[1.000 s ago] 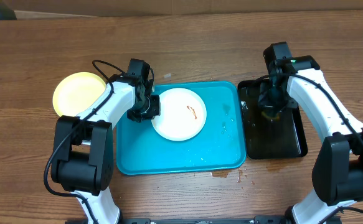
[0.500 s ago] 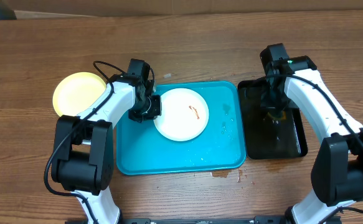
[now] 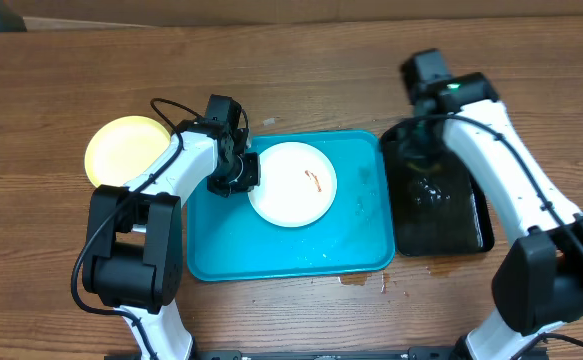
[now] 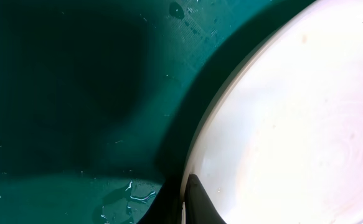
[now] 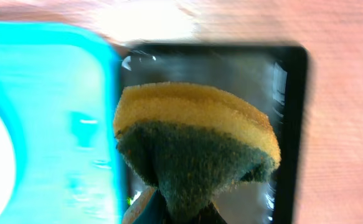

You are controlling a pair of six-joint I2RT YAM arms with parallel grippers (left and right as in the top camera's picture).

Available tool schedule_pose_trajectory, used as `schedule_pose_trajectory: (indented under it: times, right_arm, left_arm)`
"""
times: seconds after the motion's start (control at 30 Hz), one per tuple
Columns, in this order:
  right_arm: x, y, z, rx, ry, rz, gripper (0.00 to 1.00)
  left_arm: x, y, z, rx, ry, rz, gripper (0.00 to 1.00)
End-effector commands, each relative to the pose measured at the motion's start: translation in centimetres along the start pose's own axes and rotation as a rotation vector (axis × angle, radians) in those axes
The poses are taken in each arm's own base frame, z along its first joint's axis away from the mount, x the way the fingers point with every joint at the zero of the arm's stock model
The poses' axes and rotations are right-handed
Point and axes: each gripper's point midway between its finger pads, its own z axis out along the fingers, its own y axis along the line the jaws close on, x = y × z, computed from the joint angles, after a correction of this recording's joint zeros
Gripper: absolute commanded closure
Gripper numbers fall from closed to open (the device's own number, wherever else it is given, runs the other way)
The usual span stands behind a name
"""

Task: Clean dirty plates on tray and stack at the side
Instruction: 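Bring the sponge over and scrub the white plate with the right gripper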

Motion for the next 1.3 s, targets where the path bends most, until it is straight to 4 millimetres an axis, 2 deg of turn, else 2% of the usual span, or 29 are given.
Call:
schedule_pose_trajectory:
  times: [0.0, 0.17, 0.3, 0.43, 0.6, 0.7, 1.07, 1.13, 1.17, 1.27]
  right_arm:
    - [-0.6, 6.2, -2.5, -0.099, -0.093, -0.144, 0.96]
    - [-1.1, 13.0, -3.5, -0.133, -0.216, -0.271, 0.96]
    - [-1.4, 15.8, -2.7, -0.081, -0.275, -0.326, 0.96]
    - [-0.8, 17.5, -0.1, -0.036, -0.253, -0.371, 0.96]
    - [0.4, 18.1, 3.7, 0.002, -0.174, -0.405, 0.96]
    - [0.8, 18.3, 5.1, 0.013, -0.149, -0.414, 0.96]
    - [0.9, 18.4, 6.5, 0.020, -0.130, -0.412, 0.96]
    - [1.2, 18.2, 6.9, 0.024, -0.120, -0.413, 0.89]
    - [1.5, 18.0, 7.3, 0.029, -0.105, -0.417, 0.79]
    - [2.5, 17.5, 8.1, 0.044, -0.073, -0.427, 0.75]
  left_arm:
    - [1.4, 0.7, 1.8, -0.018, 0.057, -0.011, 0.96]
    - [1.4, 0.7, 1.7, -0.019, 0.058, -0.011, 0.95]
    - [1.4, 0.7, 1.7, -0.019, 0.058, -0.012, 0.94]
    - [1.4, 0.7, 1.7, -0.019, 0.058, -0.012, 0.93]
    - [1.4, 0.7, 1.7, -0.018, 0.058, -0.012, 0.92]
    - [1.4, 0.7, 1.7, -0.018, 0.058, -0.012, 0.92]
    - [1.5, 0.7, 1.7, -0.019, 0.062, -0.013, 0.92]
    - [1.5, 0.7, 1.7, -0.020, 0.062, -0.013, 0.92]
    - [1.5, 0.7, 1.7, -0.020, 0.063, -0.013, 0.92]
    - [1.5, 0.7, 1.7, -0.020, 0.063, -0.013, 0.91]
